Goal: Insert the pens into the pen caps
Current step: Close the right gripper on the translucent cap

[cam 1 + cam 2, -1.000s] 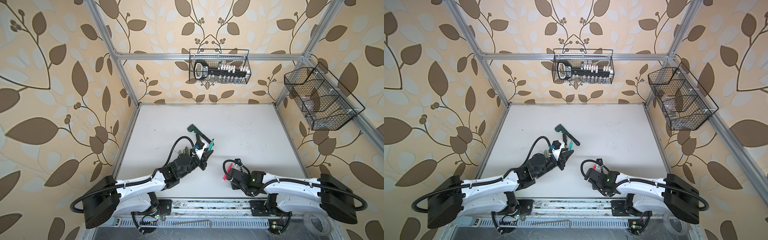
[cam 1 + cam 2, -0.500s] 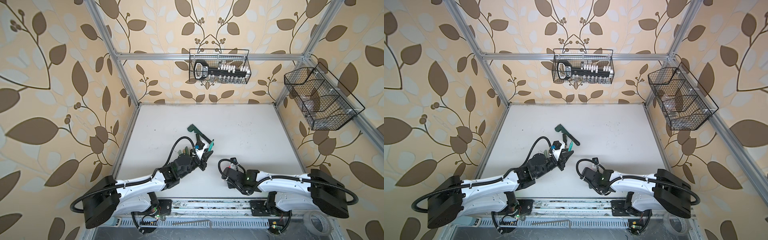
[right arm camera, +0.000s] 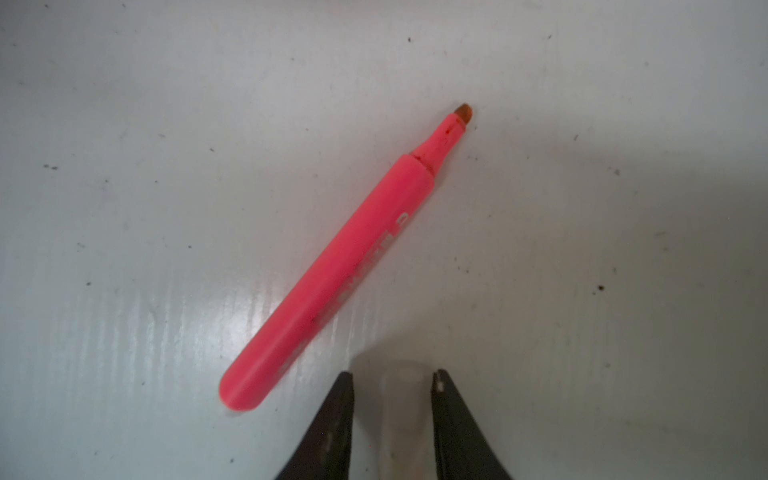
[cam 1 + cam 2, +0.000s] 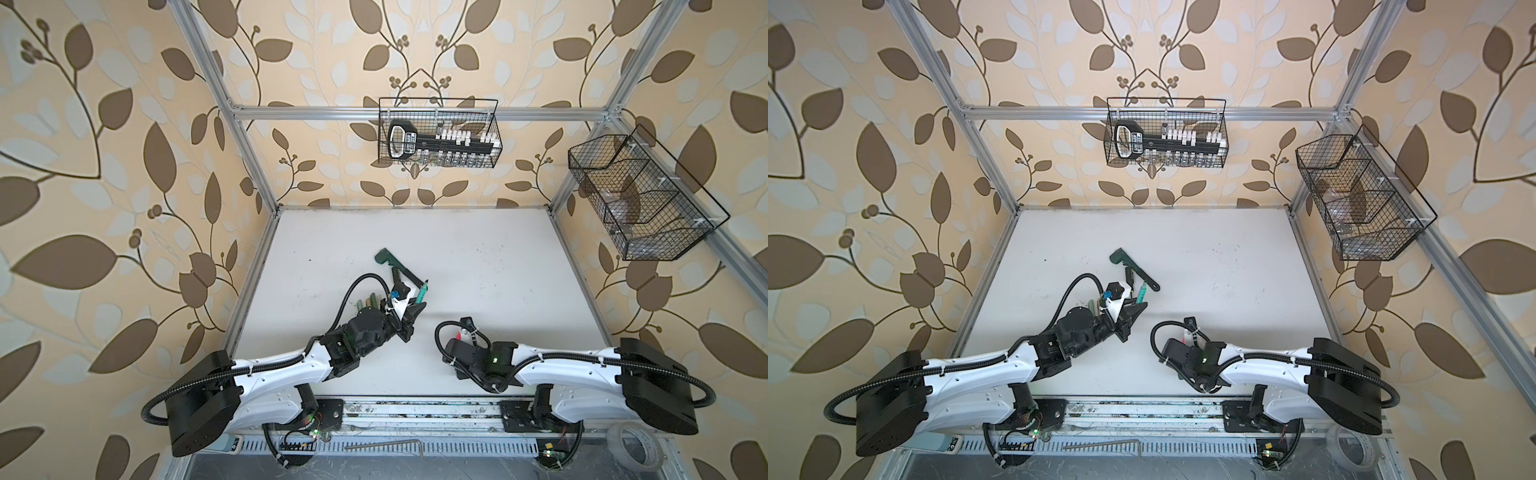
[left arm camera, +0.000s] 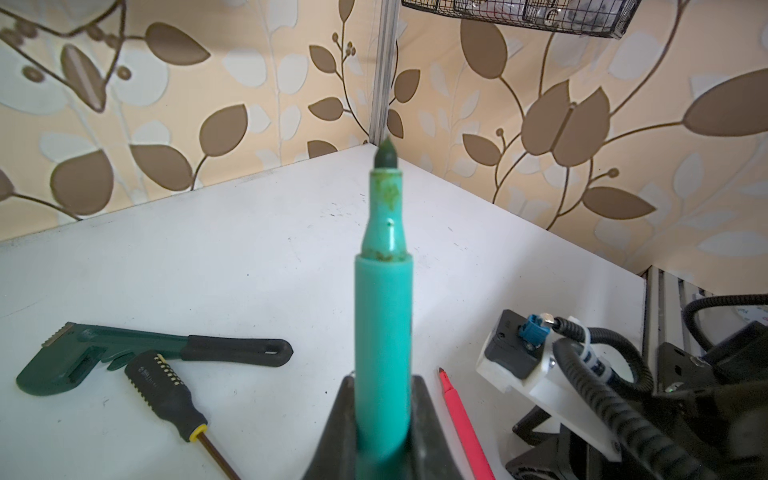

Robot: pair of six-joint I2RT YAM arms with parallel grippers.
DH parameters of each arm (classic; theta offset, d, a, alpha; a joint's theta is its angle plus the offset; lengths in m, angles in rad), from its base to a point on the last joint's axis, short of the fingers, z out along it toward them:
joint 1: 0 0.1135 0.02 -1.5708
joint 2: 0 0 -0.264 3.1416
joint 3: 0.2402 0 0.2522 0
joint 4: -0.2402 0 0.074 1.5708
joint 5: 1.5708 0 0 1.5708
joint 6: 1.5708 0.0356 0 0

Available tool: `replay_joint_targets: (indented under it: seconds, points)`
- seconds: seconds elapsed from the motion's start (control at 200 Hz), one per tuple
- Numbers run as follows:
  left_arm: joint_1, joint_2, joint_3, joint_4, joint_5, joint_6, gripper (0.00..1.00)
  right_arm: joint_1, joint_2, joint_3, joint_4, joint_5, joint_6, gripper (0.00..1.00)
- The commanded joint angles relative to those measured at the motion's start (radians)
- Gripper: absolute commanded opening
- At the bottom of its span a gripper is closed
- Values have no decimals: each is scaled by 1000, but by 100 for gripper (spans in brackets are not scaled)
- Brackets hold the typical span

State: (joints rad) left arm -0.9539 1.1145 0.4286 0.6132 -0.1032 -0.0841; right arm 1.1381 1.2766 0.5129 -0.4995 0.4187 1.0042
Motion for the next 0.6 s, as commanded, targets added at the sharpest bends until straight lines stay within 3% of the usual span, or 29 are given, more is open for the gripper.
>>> replay_joint_targets:
  seconds: [0.0, 0.415, 0.595]
  points:
    - [4, 4, 43, 32, 19, 0, 0, 8, 10, 2, -65, 14, 22, 31]
    - [4, 7, 44, 31, 22, -2, 0, 8, 46, -17, -17, 3, 17, 21]
    - [4, 7, 44, 29, 24, 0, 0, 8, 35, -23, -7, 1, 18, 11]
